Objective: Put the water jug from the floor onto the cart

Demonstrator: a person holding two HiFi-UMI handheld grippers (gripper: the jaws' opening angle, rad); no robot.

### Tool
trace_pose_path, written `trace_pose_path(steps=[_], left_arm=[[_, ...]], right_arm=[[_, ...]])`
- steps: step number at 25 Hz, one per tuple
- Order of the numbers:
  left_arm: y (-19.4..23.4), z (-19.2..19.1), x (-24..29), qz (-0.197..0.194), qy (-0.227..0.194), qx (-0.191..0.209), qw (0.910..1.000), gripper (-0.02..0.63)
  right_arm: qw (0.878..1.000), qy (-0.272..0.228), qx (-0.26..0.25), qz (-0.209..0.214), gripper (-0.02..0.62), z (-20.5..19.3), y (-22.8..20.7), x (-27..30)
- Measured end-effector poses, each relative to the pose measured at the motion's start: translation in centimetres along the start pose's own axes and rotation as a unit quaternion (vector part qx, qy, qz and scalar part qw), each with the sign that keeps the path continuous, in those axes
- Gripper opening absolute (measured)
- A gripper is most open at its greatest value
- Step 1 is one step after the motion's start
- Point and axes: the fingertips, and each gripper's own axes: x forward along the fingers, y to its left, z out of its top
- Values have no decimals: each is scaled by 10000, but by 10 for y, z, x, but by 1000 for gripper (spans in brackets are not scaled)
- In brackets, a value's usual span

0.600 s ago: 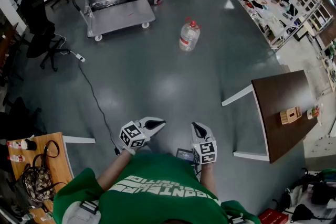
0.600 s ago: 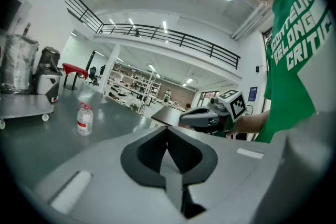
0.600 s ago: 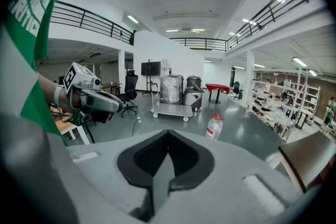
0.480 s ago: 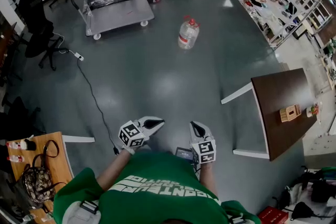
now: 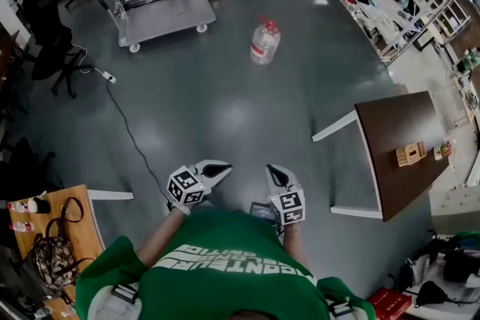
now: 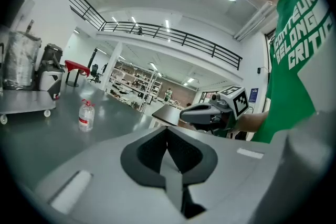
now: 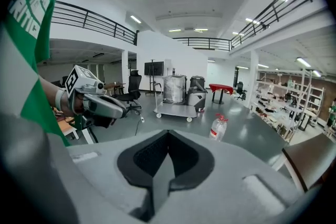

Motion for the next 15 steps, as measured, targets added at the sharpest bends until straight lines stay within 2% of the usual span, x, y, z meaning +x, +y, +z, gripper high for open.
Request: trace_pose_path(steps=[8, 15], left_arm=[[-3, 0, 11, -21, 180, -84, 9998, 3], [-1, -6, 19, 47, 308, -98, 9995, 3]], right_arm=[[9997, -176, 48, -152, -8, 2, -10, -11], [10000, -19, 74, -36, -8, -9, -5, -10]])
